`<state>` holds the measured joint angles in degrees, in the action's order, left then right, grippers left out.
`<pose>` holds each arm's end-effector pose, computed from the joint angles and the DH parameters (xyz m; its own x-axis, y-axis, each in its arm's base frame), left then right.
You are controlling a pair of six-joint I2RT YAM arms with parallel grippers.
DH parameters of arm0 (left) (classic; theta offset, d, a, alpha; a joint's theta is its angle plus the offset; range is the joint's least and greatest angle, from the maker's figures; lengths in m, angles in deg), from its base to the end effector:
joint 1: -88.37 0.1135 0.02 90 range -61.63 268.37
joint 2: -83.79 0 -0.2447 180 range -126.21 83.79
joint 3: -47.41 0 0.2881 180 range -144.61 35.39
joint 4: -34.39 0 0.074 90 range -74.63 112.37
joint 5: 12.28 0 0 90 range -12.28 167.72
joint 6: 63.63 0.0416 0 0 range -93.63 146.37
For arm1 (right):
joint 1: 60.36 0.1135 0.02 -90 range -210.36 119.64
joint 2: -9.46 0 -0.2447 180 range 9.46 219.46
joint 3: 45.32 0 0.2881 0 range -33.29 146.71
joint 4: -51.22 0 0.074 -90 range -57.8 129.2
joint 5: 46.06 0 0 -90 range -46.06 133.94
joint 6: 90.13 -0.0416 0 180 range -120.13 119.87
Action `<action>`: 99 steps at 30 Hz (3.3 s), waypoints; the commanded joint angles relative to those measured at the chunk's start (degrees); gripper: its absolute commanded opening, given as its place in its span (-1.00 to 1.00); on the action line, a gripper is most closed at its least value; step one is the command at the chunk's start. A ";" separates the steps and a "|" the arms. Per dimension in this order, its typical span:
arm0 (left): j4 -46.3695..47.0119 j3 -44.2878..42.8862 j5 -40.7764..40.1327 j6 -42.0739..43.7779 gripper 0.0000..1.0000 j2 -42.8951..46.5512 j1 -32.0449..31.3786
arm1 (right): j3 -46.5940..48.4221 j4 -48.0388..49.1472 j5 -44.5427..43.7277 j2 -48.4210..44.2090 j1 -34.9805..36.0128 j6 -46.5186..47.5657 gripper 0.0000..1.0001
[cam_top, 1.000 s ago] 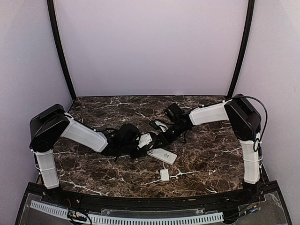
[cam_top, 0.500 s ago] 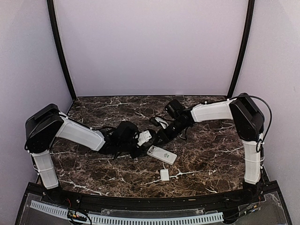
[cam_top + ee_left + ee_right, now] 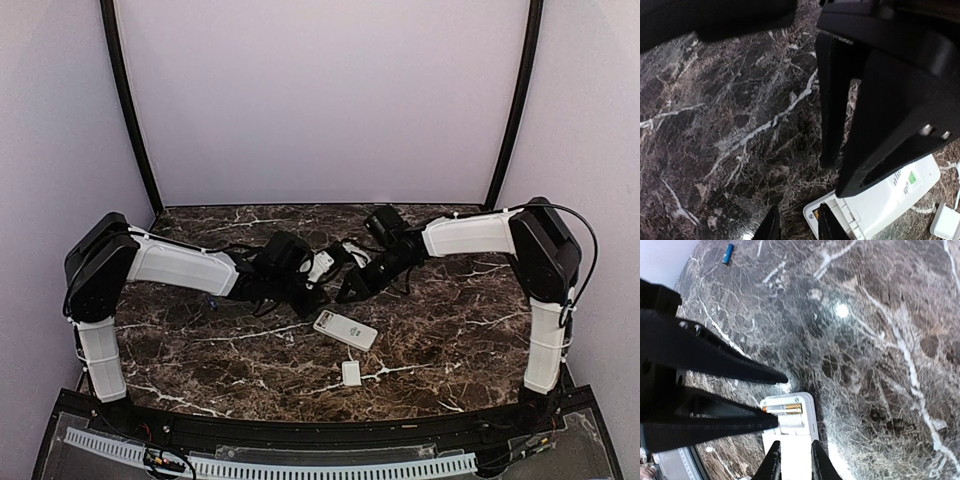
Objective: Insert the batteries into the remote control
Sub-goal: Load the battery into the battery compartment, then pick up the battery from the center of the board.
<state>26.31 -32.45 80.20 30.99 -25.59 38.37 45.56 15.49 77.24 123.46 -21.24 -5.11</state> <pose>0.2837 -0.3409 0.1319 -0.3275 0.5155 -0.7918 0.8164 0.5763 0.0375 0.3275 0.2958 0.1308 -0.7264 -0.4972 -0.4745 -0.6872 0.5144 0.5130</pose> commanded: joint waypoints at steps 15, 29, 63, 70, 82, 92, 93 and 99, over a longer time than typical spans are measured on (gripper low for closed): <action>-4.12 3.62 5.44 -4.36 -0.55 -2.90 0.36 | -3.97 3.05 -1.07 -2.15 -0.54 -2.01 -0.63; -5.67 3.11 3.57 -4.36 -0.76 -3.57 0.45 | -3.75 2.51 -1.24 -2.36 -0.69 -1.63 -0.63; -38.30 7.66 -22.96 -58.78 0.49 12.14 24.33 | -6.49 0.56 -13.95 -9.92 -1.40 -8.47 -0.63; -35.45 8.93 -19.42 -58.26 0.21 8.92 24.41 | -7.31 0.65 -14.14 -9.97 -1.39 -8.39 -0.62; -35.02 9.68 -16.30 -58.37 -0.49 7.42 24.39 | -6.29 0.12 -14.74 -9.72 -1.41 -7.53 -0.63; -33.21 10.50 -14.96 -57.93 -1.00 7.45 24.34 | -5.44 -1.12 -15.40 -10.14 -1.41 -6.71 -0.63; -32.77 10.59 -14.92 -57.06 -1.00 7.83 24.18 | -5.39 -1.15 -15.45 -10.25 -1.41 -6.64 -0.63; -25.68 9.01 -17.03 -45.90 -1.00 12.86 18.55 | -4.63 -1.12 -14.02 -11.84 -1.88 -6.54 -0.63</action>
<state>-4.25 -23.40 63.54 -23.80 -17.05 61.59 39.22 14.64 62.56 114.59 -22.62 -12.41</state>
